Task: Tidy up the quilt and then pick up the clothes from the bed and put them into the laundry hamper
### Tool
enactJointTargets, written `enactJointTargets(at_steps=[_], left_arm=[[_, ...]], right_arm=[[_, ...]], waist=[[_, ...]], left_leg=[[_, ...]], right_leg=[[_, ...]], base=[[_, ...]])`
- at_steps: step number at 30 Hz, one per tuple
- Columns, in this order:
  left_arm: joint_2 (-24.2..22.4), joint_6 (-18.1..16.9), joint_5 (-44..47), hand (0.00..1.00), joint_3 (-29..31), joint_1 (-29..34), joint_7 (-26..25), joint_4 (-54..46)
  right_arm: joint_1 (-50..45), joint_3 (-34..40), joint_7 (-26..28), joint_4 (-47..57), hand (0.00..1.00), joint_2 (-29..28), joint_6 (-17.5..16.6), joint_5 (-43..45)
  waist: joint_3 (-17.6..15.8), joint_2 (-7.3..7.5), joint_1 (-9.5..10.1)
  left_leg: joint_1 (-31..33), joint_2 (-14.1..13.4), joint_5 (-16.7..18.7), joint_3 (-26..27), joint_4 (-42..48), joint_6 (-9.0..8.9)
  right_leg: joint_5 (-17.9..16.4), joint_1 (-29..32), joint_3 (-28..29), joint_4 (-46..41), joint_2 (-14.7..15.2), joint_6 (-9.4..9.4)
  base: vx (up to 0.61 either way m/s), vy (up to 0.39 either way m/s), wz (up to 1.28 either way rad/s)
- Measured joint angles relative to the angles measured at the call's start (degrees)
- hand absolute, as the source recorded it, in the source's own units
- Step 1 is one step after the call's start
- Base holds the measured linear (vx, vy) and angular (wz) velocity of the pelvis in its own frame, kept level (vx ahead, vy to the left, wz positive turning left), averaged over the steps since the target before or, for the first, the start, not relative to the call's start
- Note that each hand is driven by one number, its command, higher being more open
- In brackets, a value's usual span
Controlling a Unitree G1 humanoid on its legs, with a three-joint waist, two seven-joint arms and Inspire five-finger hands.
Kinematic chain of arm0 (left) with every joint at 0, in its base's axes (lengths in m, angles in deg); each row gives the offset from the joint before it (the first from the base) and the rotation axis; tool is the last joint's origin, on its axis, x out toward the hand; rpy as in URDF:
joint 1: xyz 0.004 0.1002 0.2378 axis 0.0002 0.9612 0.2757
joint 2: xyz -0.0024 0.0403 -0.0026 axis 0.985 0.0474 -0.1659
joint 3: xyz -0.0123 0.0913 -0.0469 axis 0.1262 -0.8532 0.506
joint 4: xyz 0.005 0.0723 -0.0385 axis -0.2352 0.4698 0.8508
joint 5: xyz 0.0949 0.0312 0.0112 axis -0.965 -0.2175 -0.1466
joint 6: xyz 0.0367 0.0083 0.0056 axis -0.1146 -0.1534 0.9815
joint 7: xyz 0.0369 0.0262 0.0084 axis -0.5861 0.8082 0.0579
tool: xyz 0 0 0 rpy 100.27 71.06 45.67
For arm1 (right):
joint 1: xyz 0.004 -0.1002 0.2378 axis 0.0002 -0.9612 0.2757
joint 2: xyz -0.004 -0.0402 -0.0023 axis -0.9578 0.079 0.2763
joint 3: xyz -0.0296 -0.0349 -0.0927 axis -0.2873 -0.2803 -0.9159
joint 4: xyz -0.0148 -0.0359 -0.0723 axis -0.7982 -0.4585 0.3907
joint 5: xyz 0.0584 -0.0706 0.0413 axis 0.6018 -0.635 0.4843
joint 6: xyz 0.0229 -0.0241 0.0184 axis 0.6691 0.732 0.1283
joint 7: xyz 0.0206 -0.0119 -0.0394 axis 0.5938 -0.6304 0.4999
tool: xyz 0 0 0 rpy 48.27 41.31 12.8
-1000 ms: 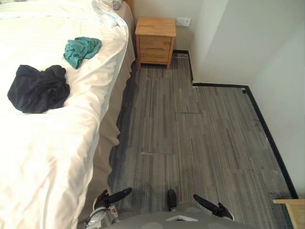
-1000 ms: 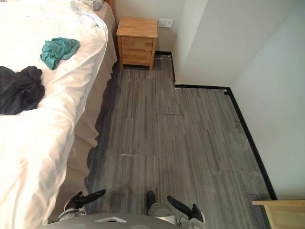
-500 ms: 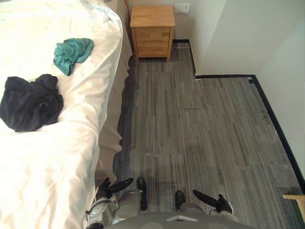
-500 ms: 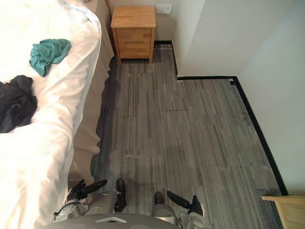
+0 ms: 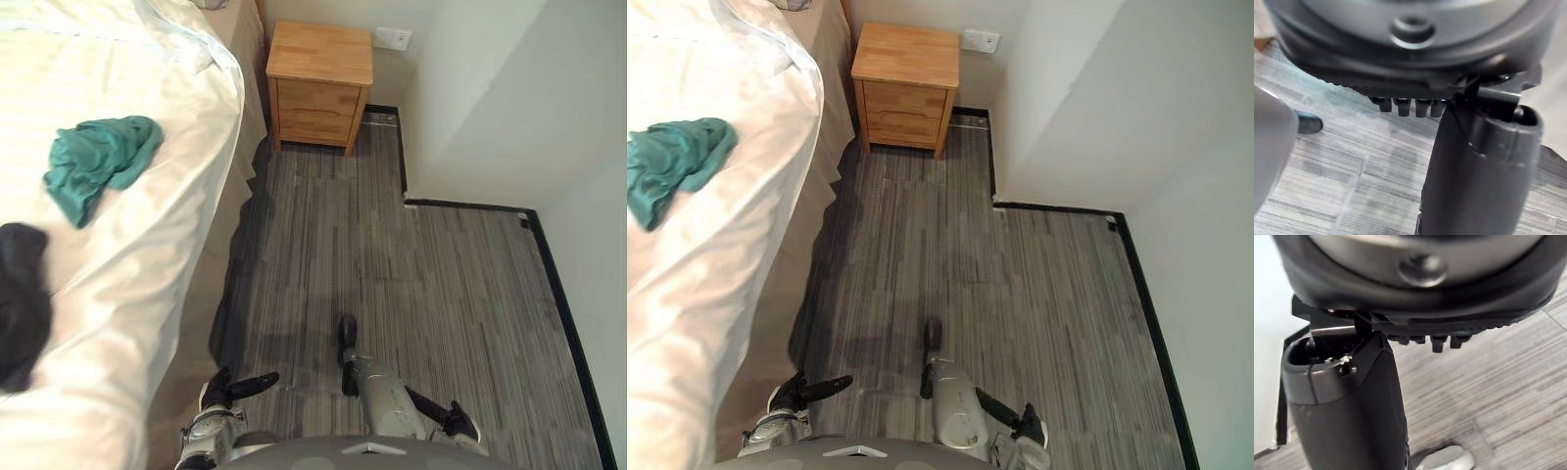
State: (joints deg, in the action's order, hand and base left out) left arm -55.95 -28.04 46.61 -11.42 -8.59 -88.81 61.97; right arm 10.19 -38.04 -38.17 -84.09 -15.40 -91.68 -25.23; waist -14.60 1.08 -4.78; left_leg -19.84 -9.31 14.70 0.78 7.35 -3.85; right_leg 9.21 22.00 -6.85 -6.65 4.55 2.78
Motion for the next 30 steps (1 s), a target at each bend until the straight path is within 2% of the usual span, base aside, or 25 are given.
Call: enactJointTargets(at_steps=[1,2,3,4,5,6,7,9,10,12,13,14,15,16,17,19,21,22,23,24,25,26,27,28,30], left_arm=[[-0.85,-0.02,-0.38,1.0,1.14,-0.34,0.07,0.08],[-2.54,-0.19,-0.44,1.0,2.85,-1.01,0.05,0.26],[-3.58,-0.64,-0.52,1.0,4.59,-1.1,0.16,0.23],[-4.16,-0.85,-0.65,1.0,5.48,-1.08,0.78,-0.14],[-4.49,-0.97,-0.61,1.0,5.75,-1.08,0.85,-0.47],[-5.0,-1.51,-0.39,1.0,6.18,-1.08,1.09,-1.63],[-5.2,-1.8,-0.2,1.0,6.39,-1.07,1.07,-2.59],[-5.06,-1.87,0.3,1.0,6.38,-1.19,0.89,-4.14],[-5.03,-2.0,1.17,1.0,6.4,-1.24,0.72,-4.61],[-5.04,-2.64,2.35,1.0,6.22,-1.36,0.68,-4.73],[-4.96,-2.97,2.48,1.0,5.43,-1.38,0.42,-4.75],[-5.07,-2.97,2.47,1.0,4.46,-1.17,0.11,-4.56],[-5.11,-2.89,2.46,1.0,4.09,-0.97,-0.07,-4.42],[-4.68,-2.88,2.44,1.0,3.66,-0.92,-0.29,-3.45],[-4.54,-2.82,2.43,1.0,3.57,-0.86,-0.48,-3.29],[-3.17,-2.8,2.43,1.0,3.65,-0.35,-0.63,-2.66],[-2.74,-2.11,4.31,1.0,4.78,1.17,-1.03,-1.17],[-2.7,-1.41,4.71,1.0,5.12,1.0,-1.2,-0.58],[-2.42,-1.09,4.67,1.0,4.92,1.09,-1.16,0.04],[-1.73,-0.34,4.4,1.0,4.58,1.14,-1.05,0.13],[-1.29,-0.06,4.12,1.0,4.2,1.24,-1.03,0.51],[-0.25,0.79,3.63,1.0,3.39,1.26,-0.97,1.2],[-0.15,0.99,3.46,1.0,3.35,1.24,-0.97,1.23],[-0.15,1.17,2.8,1.0,3.33,1.24,-1.13,1.24],[-0.03,1.14,1.47,1.0,2.73,1.22,-1.05,1.2]], right_arm=[[0.69,0.39,0.26,-0.23,1.0,0.38,0.04,-0.13],[1.89,1.11,0.29,-0.61,1.0,0.73,0.02,-0.24],[2.73,1.41,0.12,-0.67,1.0,0.61,-0.02,-0.34],[2.76,1.52,0.27,-0.61,1.0,0.79,-0.08,-0.55],[2.69,1.52,0.22,-0.62,1.0,0.9,-0.08,-0.61],[2.44,1.0,-0.09,-0.49,1.0,1.12,0.15,-1.54],[2.27,0.05,-0.24,-0.51,1.0,1.57,0.21,-2.76],[2.4,-2.01,-0.38,-0.73,1.0,2.66,0.25,-3.09],[3.05,-2.11,-0.46,-0.71,1.0,2.71,0.23,-4.1],[4.69,-3.17,-0.39,-0.79,1.0,2.78,0.25,-4.93],[5.73,-4.19,-0.42,-0.83,1.0,2.72,0.42,-4.91],[6.24,-5.39,-0.42,-0.8,1.0,2.82,0.42,-4.9],[6.41,-5.79,-0.42,-0.81,1.0,2.82,0.56,-4.89],[6.48,-5.83,-0.36,-0.87,1.0,2.21,0.76,-4.88],[7.08,-5.94,-0.01,-1.1,1.0,1.77,1.02,-4.91],[7.99,-5.89,-0.15,-1.71,1.0,0.59,1.01,-4.89],[8.08,-5.58,-0.09,-2.34,1.0,0.16,1.09,-4.86],[8.13,-4.79,-0.11,-2.26,1.0,0.29,1.08,-4.8],[8.16,-3.76,-0.17,-1.79,1.0,0.39,1.06,-4.7],[8.01,-2.9,-0.24,-1.73,1.0,0.24,0.86,-4.22],[7.95,-2.51,-0.23,-1.75,1.0,0.08,0.8,-3.97],[7.5,-1.21,-0.3,-1.74,1.0,-0.55,0.86,-3.75],[7.35,-0.75,-0.32,-1.74,1.0,-0.69,0.86,-3.73],[7.31,0.24,-0.31,-1.76,1.0,-0.85,0.84,-3.73],[7.28,1.69,-0.34,-1.76,1.0,-1.26,0.82,-3.45]], waist=[[-0.32,-0.96,-0.01],[-0.56,-2.51,0.48],[-0.63,-2.75,0.58],[-0.46,-3.06,0.57],[-0.43,-3.26,0.55],[-0.45,-3.28,0.66],[-0.46,-3.27,1.12],[-0.51,-3.09,3.0],[-0.6,-2.86,3.58],[-0.81,-2.54,3.93],[-0.67,-2.75,4.43],[-0.23,-3.5,4.61],[0.1,-4.05,4.62],[0.67,-3.84,4.63],[1.3,-3.75,5.58],[1.31,-2.6,6.88],[1.53,-1.9,6.87],[1.53,-2.04,6.34],[1.57,-2.24,5.86],[1.49,-1.78,5.62],[1.49,-1.69,5.32],[2.01,-0.75,4.42],[2.11,-0.62,4.27],[2.1,-0.64,4.02],[2.14,-0.57,3.64]], left_leg=[[-0.33,-1.16,-0.71,0.13,0.62,-1.04],[-0.31,-2.65,-3.44,0.11,2.09,-1.21],[-0.21,-3.1,-6.28,-1.52,4.59,-1.92],[1.45,-3.42,-7.1,-3.89,9.56,-2.65],[3.36,-3.46,-7.78,-5.05,13.09,-2.68],[8.83,-3.77,-8.83,-6.48,23.9,-2.86],[12.67,-4.09,-8.35,-6.46,31.84,-3.53],[17.98,-5.36,-5.31,-1.84,39.9,-4.93],[20.42,-5.44,-3.09,1.52,40.41,-4.41],[23.81,-4.4,-0.92,6.01,36.47,-4.16],[24.68,-2.68,-1.17,9.65,28.89,-3.77],[24.9,-1.34,-3.64,14.2,19.87,-2.81],[25.04,-0.94,-5.06,17.03,16.15,-1.58],[23.64,0.2,-5.38,21.37,11.93,0.32],[22.37,2.19,-6.37,21.5,8.01,1.94],[21.04,4.41,-7.23,20.31,4.05,3.23],[17.88,6.54,-7.6,19.33,-0.01,3.83],[16.16,7.24,-7.72,18.55,-1.99,4.03],[13.73,7.55,-7.72,18.0,-3.82,4.15],[11.65,7.77,-7.41,17.82,-4.56,4.52],[10.88,7.81,-7.26,17.71,-4.71,4.63],[9.06,7.54,-7.24,17.43,-5.15,4.63],[8.31,7.24,-7.17,17.46,-5.54,4.46],[7.21,6.28,-6.6,17.59,-5.75,3.54],[6.37,4.99,-5.83,18.12,-5.74,2.2]], right_leg=[[1.27,0.83,-0.23,-3.36,-0.89,-2.35],[-3.08,2.14,-0.7,-8.72,-2.16,-4.15],[-6.76,1.82,-1.43,-13.41,-2.5,-5.61],[-10.23,-1.03,-3.43,-14.89,-2.67,-6.55],[-11.56,-2.89,-4.57,-14.73,-2.91,-6.79],[-14.0,-6.76,-6.55,-13.47,-3.19,-6.71],[-15.07,-9.78,-7.64,-11.97,-3.8,-6.75],[-15.25,-15.95,-9.64,-8.07,-4.52,-6.81],[-15.24,-19.56,-10.3,-5.28,-4.39,-6.61],[-15.26,-23.24,-11.72,-2.23,-3.41,-5.87],[-15.69,-24.55,-12.67,-1.51,-2.22,-5.01],[-16.32,-25.57,-14.12,-1.04,-1.46,-3.94],[-16.75,-26.11,-15.0,-1.04,-1.23,-3.35],[-17.41,-27.28,-16.48,-1.19,-0.18,-2.27],[-17.46,-27.07,-16.67,-1.07,0.61,-1.86],[-17.26,-27.78,-16.48,0.15,1.63,-1.53],[-18.68,-28.33,-16.5,-3.08,3.47,0.6],[-20.18,-26.8,-15.97,-9.4,4.76,1.61],[-20.72,-22.68,-13.49,-21.31,6.77,1.68],[-21.07,-18.52,-10.46,-32.09,8.52,2.14],[-21.14,-17.14,-9.72,-35.88,9.34,2.16],[-21.83,-15.03,-10.51,-40.51,10.69,1.16],[-22.27,-14.54,-10.85,-40.53,10.78,0.46],[-22.81,-13.53,-11.84,-38.61,10.75,-0.33],[-22.69,-11.88,-12.09,-31.39,10.02,-0.22]], base=[[0.77,-0.461,0.3],[0.64,-0.423,0.04],[0.86,-0.551,0.19],[0.59,-0.364,0.44],[0.49,-0.298,0.81],[0.35,-0.22,0.85],[0.52,-0.3,0.85],[0.35,-0.167,0.45],[0.31,-0.132,0.39],[0.26,-0.074,0.43],[0.25,0.051,0.51],[0.25,0.09,0.57],[0.33,0.139,0.87],[0.32,0.14,0.87],[0.32,0.121,0.75],[0.28,0.115,0.4],[0.26,0.125,0.38],[0.22,0.119,0.38],[0.28,0.146,0.4],[0.26,0.124,0.31],[0.26,0.061,0.45],[0.19,-0.004,0.4],[0.29,-0.05,0.35],[0.23,-0.072,0.07],[0.24,-0.152,-0.09]])
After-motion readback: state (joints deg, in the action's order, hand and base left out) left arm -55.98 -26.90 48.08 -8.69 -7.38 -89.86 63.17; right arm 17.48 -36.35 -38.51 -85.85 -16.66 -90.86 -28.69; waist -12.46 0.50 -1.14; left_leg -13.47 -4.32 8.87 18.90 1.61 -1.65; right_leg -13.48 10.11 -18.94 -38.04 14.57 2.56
